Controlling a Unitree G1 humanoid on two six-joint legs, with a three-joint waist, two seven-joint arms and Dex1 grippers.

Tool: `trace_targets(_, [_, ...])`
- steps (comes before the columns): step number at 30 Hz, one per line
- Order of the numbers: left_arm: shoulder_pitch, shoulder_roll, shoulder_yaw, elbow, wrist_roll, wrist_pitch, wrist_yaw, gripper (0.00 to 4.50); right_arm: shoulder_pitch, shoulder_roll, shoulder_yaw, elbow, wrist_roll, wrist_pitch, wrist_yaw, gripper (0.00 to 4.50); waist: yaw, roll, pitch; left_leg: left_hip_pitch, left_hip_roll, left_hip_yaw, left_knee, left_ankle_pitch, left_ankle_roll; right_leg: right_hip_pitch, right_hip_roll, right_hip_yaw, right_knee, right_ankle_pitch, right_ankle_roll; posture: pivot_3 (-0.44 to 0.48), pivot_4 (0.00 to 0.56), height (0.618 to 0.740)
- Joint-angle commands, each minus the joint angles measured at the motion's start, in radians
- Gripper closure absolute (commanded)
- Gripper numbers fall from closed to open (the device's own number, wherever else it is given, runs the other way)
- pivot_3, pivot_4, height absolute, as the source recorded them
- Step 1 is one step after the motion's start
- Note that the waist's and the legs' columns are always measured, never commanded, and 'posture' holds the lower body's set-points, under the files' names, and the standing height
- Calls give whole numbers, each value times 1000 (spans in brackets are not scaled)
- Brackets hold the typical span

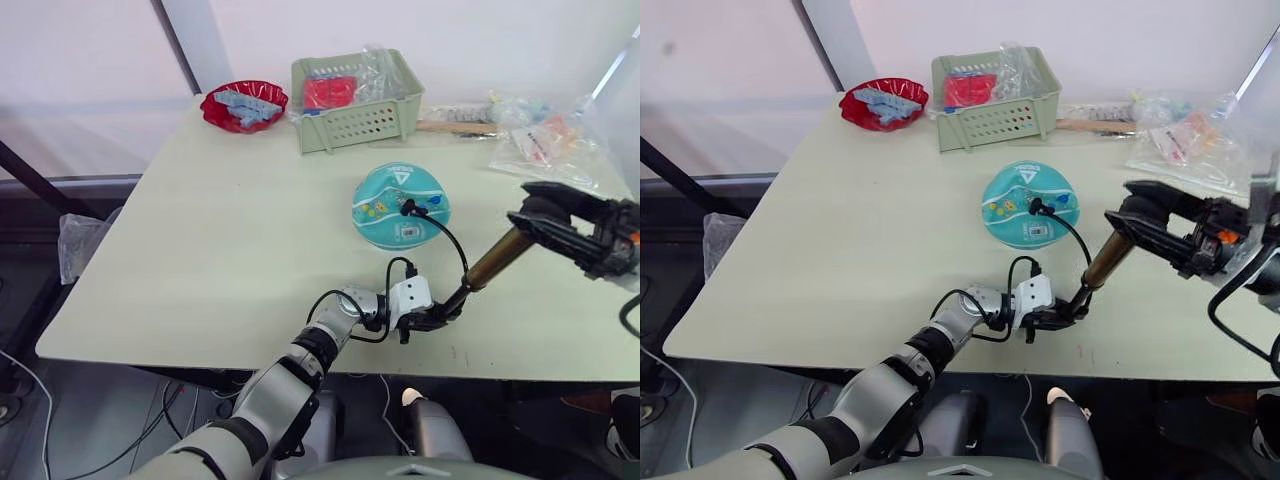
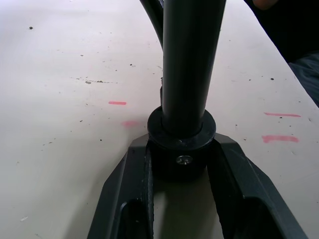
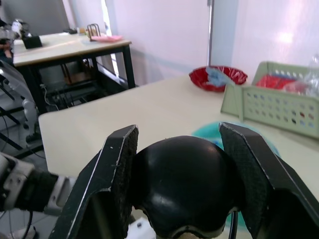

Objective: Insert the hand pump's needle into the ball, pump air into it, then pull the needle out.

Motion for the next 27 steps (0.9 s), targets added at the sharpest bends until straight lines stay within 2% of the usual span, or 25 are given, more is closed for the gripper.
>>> trace_targets(1, [32, 23, -15, 78, 53, 35, 7, 3396, -61, -36, -93, 6, 95, 10, -26, 2408, 0, 0, 0, 0, 0, 0, 0, 0, 0, 0, 0, 0, 0, 0, 0, 0, 150, 737])
trace_targets(5, [34, 24, -15, 79, 53, 32, 7, 3396, -96, -52, -83, 32, 120, 43, -54, 2408, 0, 0, 2, -1, 0, 0, 0, 0, 0, 0, -1, 0, 0, 0, 0, 0, 150, 737])
trace_targets(10, [43, 24, -16, 78, 55, 28, 9, 3396, -44, -15, -11, 10, 94, 87, -60, 2408, 0, 0, 1, -1, 0, 0, 0, 0, 1, 0, -1, 0, 0, 2, -2, 0, 150, 737])
trace_targets(18, [43, 24, -12, 80, 59, 25, 12, 3396, 42, 66, 172, -8, -170, 12, -15, 2408, -1, -4, -4, 2, 1, 0, 0, 0, 1, 1, 1, 0, 0, 0, 1, 0, 150, 737])
trace_targets(27, [40, 21, -7, 85, 62, 25, 12, 3396, 142, 204, 366, 63, -452, -156, 31, 2408, -3, -8, -10, 3, 2, 0, 0, 0, 1, 2, 2, 0, 0, 0, 0, 0, 150, 737])
